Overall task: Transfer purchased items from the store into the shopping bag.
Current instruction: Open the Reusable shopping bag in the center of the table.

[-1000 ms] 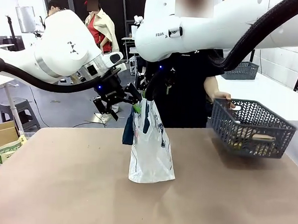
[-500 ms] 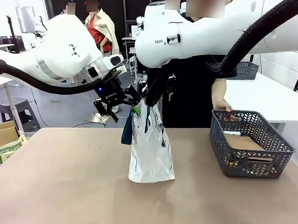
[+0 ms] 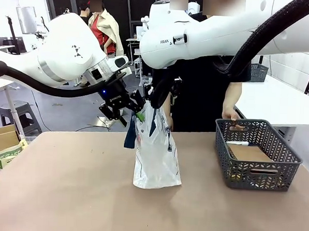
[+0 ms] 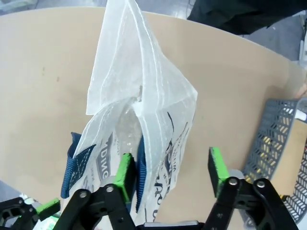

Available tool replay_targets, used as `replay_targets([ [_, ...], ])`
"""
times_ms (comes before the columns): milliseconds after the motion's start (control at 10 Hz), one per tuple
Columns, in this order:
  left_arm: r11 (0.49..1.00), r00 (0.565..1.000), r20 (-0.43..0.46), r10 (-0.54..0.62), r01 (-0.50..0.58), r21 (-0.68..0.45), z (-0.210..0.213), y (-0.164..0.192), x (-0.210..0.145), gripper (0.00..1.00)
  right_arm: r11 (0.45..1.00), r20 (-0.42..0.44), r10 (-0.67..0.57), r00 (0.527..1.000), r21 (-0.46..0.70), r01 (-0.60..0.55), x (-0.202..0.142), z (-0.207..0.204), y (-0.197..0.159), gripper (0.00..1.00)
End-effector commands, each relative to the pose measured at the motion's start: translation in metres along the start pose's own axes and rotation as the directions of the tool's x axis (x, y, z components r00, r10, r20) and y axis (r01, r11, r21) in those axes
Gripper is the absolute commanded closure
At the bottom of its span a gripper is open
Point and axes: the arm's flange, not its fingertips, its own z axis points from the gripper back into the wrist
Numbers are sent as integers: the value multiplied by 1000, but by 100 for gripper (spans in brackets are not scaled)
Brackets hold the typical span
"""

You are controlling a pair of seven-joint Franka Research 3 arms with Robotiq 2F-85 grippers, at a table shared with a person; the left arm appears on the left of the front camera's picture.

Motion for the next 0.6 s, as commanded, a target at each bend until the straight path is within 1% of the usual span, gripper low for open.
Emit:
replay_targets([
  [0, 1000, 1000, 15, 5, -5, 29, 4, -1, -2, 97, 1000, -31, -7, 999, 12, 8, -5, -2, -3, 75],
  [100, 999, 1000, 20, 2, -3, 34, 5, -1, -3, 100, 1000, -39, -5, 999, 17, 5, -7, -2, -2, 93],
  [200, 999, 1000, 23, 1, -2, 38, 6, 0, -3, 100, 1000, -44, 3, 999, 21, -3, -9, -1, -3, 100],
  [500, 997, 998, 59, 11, -16, 79, 16, 8, -5, 100, 1000, -61, 12, 998, 27, -10, -21, 5, -9, 100],
])
